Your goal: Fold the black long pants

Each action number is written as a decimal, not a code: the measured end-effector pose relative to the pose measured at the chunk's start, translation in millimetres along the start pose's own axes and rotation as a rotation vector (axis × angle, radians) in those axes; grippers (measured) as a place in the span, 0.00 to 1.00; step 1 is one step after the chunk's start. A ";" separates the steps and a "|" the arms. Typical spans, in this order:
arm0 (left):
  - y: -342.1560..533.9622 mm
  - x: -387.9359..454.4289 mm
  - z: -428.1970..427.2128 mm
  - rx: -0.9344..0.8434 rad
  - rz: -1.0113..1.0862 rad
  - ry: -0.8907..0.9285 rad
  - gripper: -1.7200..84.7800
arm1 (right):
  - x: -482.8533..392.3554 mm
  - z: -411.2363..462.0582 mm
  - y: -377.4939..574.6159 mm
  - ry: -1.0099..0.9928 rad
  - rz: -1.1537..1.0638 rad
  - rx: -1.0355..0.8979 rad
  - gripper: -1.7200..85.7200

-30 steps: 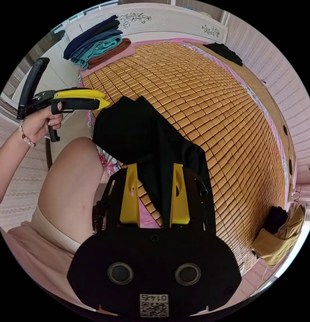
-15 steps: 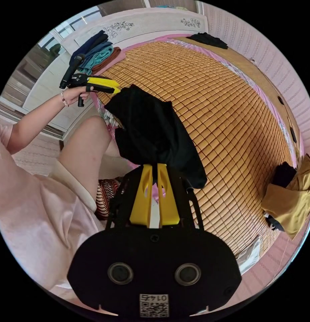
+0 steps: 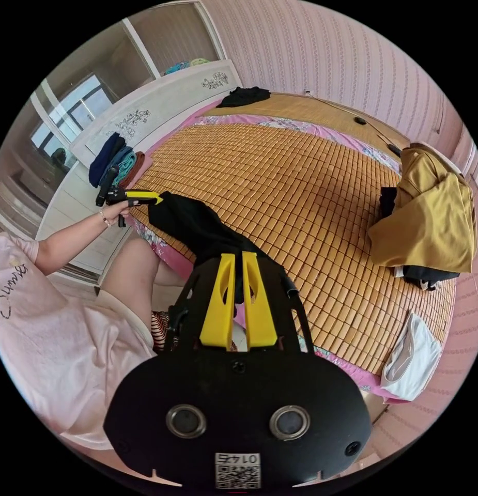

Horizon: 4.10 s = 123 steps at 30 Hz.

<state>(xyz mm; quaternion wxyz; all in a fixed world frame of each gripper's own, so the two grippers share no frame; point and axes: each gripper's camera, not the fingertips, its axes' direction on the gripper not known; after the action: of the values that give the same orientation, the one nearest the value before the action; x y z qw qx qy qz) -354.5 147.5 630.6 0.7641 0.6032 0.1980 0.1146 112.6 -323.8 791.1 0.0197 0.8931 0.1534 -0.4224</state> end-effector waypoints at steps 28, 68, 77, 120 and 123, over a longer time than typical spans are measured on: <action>226.3 -150.5 -107.2 0.332 -0.857 0.386 0.15 | -26.2 98.6 -124.0 0.168 -0.305 -0.257 0.16; 63.2 97.4 -456.9 1.260 0.162 0.960 0.01 | -114.4 -386.1 -356.9 0.165 -0.437 0.776 0.02; 175.9 18.6 -234.6 0.653 -0.330 0.640 0.01 | -83.9 32.5 -373.8 -0.059 -0.259 -0.006 0.02; 100.2 35.4 -40.7 0.111 -0.203 0.312 0.10 | 51.9 65.6 -114.5 0.106 0.061 -0.218 0.17; 57.0 61.5 -15.8 0.061 -0.107 0.281 0.10 | 53.4 66.3 -137.3 0.057 0.023 -0.192 0.14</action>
<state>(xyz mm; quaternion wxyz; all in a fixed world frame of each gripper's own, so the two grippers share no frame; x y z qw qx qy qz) -302.8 200.8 672.6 0.7152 0.5928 0.3382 0.1510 54.9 -190.3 720.8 0.1057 0.9006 0.1834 -0.3797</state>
